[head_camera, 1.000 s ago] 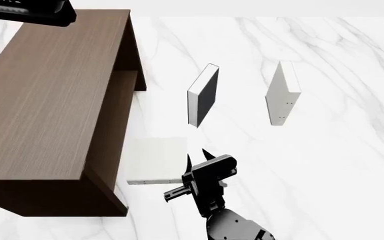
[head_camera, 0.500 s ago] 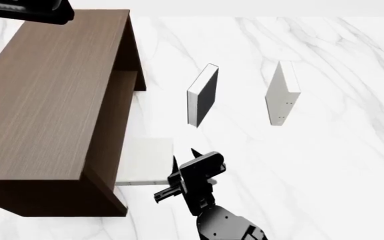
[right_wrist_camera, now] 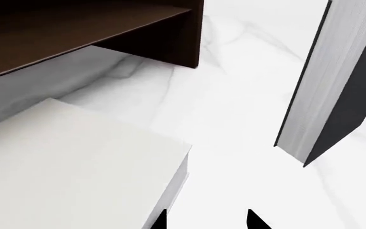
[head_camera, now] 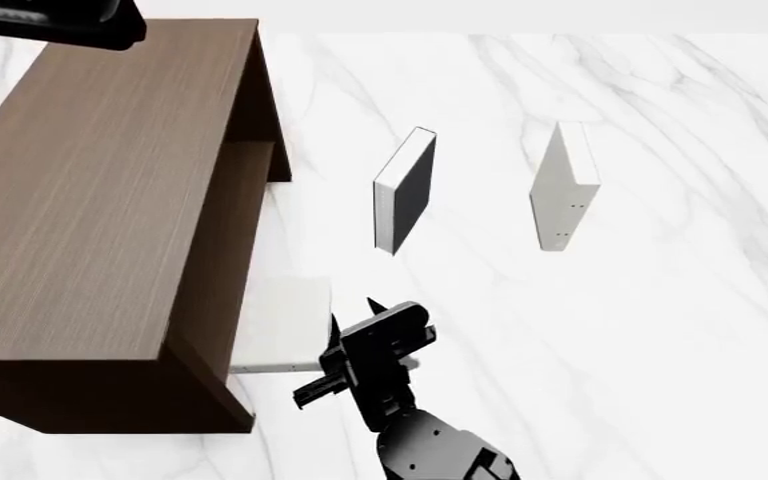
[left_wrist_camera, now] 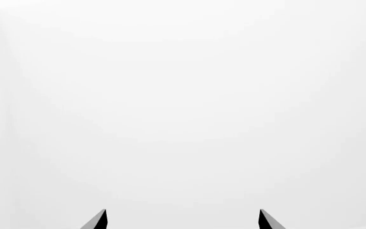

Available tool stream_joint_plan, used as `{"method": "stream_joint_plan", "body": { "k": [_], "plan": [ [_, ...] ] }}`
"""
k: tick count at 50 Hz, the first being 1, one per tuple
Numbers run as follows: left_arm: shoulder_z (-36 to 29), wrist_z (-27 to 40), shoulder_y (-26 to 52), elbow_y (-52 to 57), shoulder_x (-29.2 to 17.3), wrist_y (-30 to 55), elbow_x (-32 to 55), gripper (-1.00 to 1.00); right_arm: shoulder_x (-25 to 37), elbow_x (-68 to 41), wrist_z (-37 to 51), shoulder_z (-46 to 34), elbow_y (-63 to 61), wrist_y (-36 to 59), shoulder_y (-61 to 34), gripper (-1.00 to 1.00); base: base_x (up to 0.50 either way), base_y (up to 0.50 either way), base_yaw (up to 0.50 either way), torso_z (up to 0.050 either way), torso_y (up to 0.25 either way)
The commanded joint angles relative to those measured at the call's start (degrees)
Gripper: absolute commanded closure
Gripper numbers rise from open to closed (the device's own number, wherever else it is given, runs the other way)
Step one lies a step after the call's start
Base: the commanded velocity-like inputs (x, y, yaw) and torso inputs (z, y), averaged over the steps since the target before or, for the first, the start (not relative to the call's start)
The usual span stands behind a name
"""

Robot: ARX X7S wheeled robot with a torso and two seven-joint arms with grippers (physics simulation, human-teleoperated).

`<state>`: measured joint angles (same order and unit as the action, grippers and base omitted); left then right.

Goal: Pick up the book on the right and place it under the cabinet shelf.

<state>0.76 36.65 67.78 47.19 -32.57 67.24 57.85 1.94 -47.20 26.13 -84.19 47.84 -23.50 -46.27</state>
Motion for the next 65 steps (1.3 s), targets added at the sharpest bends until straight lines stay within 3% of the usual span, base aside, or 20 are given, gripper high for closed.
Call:
{"method": "stream_joint_plan", "body": {
  "k": [1,65],
  "plan": [
    [0.0,0.3,-0.1,0.1,-0.3,-0.2,0.4,-1.00,-1.9,0.3,-5.3,-4.4,-0.8,7.3,2.6,-1.00,0.00,0.00,0.00,0.000,0.000],
    [2.4,2.6,-0.3,0.5,-4.1,0.0,4.6,-1.00,-1.9,1.0,-7.5,-4.1,-5.0,10.2,-1.6,-1.00,0.00,0.00,0.00,-0.001,-0.002]
  ]
}}
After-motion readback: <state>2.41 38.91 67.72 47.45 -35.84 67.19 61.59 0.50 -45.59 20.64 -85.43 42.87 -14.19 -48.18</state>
